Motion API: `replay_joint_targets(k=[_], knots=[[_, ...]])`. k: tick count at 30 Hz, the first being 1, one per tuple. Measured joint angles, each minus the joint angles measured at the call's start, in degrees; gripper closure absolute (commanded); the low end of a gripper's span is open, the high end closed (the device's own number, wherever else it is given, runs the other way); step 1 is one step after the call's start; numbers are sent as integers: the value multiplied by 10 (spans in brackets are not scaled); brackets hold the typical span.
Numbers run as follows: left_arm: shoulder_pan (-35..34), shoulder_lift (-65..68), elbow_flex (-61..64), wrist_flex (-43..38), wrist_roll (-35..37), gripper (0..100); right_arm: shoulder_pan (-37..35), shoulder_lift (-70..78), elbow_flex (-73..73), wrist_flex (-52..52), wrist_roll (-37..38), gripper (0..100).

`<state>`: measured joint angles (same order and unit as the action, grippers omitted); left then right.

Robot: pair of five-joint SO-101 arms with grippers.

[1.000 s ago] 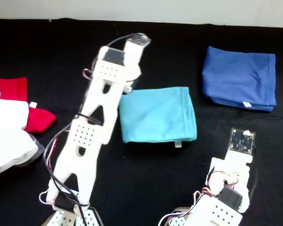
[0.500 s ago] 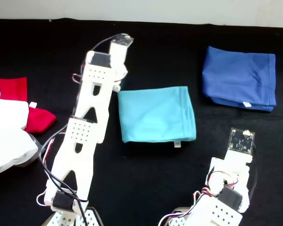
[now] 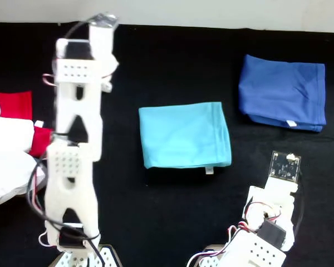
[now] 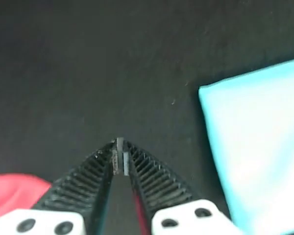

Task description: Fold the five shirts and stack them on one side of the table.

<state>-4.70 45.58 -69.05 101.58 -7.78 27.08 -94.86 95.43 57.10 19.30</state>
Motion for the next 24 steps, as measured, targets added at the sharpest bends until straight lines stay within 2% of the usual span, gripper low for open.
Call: replay_joint_targets(k=[8, 11, 15, 22, 24], knots=[[-41, -334, 392, -1, 0, 990, 0, 0, 0, 0, 0, 991], [-66, -445, 531, -26, 0, 990, 0, -4, 0, 0, 0, 991], [-100, -591, 749, -113, 1, 990, 0, -5, 0, 0, 0, 991], [-111, -846, 1165, -343, 0, 990, 0, -5, 0, 0, 0, 991], [-111, -904, 1258, -396, -25, 990, 0, -5, 0, 0, 0, 987]])
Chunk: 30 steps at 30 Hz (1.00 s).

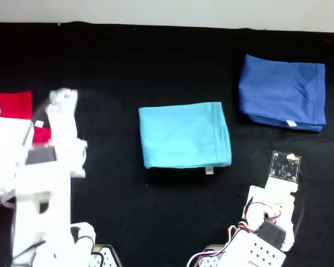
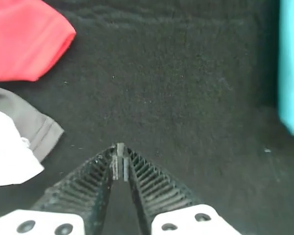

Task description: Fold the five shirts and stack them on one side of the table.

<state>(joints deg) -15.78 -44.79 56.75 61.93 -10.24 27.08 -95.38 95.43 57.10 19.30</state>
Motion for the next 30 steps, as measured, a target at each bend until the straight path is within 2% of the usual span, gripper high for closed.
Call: replay_joint_targets(k=[4, 9, 13, 17, 21, 23, 28, 30], knots=[[-1, -77, 135, -79, -50, 990, 0, 0, 0, 15, 15, 986], [-18, -120, 249, -150, -46, 990, -33, 1, -66, 95, 36, 986], [-19, -126, 270, -175, -31, 990, -83, 20, -159, 117, 37, 986], [-19, -127, 287, -178, -31, 990, -119, 119, -245, 119, 36, 986], [-19, -128, 287, -178, -31, 990, -159, 280, -353, 122, -14, 981], [-19, -128, 287, -178, -31, 990, -185, 367, -404, 126, -42, 937], [-19, -128, 287, -178, -31, 990, -245, 593, -522, 131, -110, 730], [-19, -128, 287, -178, -31, 990, -260, 675, -576, 144, -131, 686]])
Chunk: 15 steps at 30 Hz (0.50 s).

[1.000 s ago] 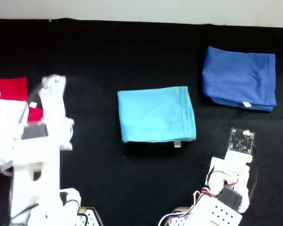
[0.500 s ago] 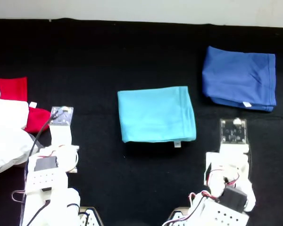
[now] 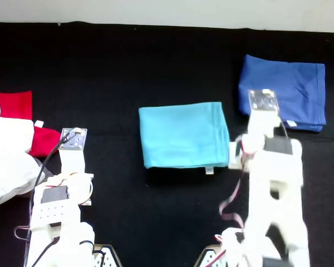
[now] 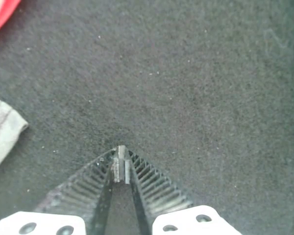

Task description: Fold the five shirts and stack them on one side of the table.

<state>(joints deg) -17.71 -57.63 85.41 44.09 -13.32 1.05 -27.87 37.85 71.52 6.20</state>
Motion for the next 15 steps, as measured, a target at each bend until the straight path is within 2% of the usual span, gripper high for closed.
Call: replay_joint_targets(k=[8, 15], knots=[[0, 0, 4, -11, 0, 990, -81, 258, -235, 87, -70, 647], [0, 0, 4, -11, 0, 990, -97, 417, -396, 117, -104, 628]])
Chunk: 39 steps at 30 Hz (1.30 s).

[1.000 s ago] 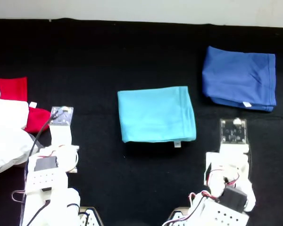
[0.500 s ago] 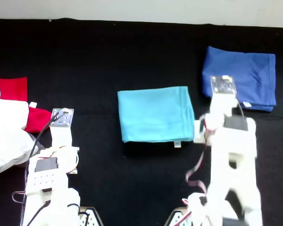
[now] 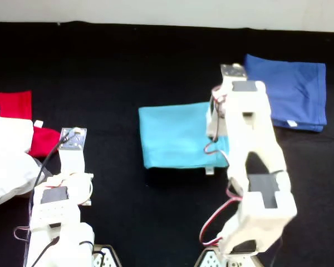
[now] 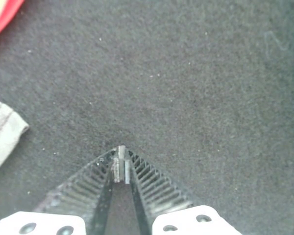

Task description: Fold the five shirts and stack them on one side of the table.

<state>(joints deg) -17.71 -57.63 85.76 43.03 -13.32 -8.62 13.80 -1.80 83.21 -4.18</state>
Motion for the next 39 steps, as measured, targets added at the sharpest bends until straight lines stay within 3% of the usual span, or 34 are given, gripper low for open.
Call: replay_joint_targets(k=[10, 18, 21, 24, 37, 39], knots=[[0, 0, 0, 0, 0, 990, -9, 152, -155, 15, -72, 628], [0, 0, 0, 0, 0, 990, -9, 265, -208, 21, -76, 632], [0, 0, 0, 0, 0, 990, -9, 295, -215, 21, -76, 740], [0, 0, 0, 0, 0, 990, -9, 307, -215, 20, -76, 980], [0, 0, 0, 0, 0, 990, 24, 297, -248, 24, -76, 992], [0, 0, 0, 0, 0, 990, 36, 291, -279, 24, -49, 992]])
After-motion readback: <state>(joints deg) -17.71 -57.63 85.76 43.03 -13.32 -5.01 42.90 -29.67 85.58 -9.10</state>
